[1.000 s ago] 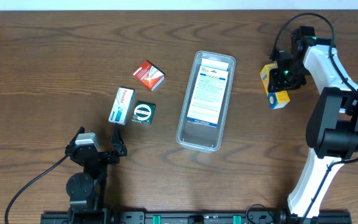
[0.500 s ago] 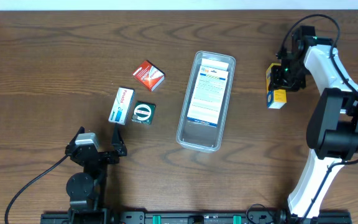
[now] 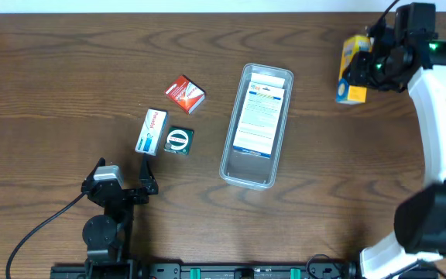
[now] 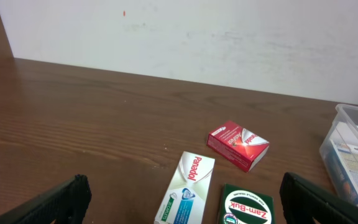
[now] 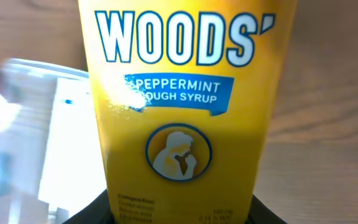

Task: Pack container
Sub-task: 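Lift the yellow box and carry it over the container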

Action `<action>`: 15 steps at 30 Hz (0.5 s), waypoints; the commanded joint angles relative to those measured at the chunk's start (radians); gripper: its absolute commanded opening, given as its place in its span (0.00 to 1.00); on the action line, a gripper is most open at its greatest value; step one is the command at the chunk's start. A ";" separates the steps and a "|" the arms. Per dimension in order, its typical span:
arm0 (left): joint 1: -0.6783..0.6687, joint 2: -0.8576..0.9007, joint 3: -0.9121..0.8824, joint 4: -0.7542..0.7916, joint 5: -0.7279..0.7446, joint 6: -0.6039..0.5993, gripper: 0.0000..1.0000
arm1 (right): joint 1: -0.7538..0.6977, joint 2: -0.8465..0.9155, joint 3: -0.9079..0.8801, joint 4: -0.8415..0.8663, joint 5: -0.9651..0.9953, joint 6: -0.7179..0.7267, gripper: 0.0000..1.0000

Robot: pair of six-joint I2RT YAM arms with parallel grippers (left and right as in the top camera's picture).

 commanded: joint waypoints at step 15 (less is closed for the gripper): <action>0.003 -0.005 -0.016 -0.037 -0.008 0.013 0.98 | 0.392 -0.066 0.006 0.103 0.180 0.391 0.40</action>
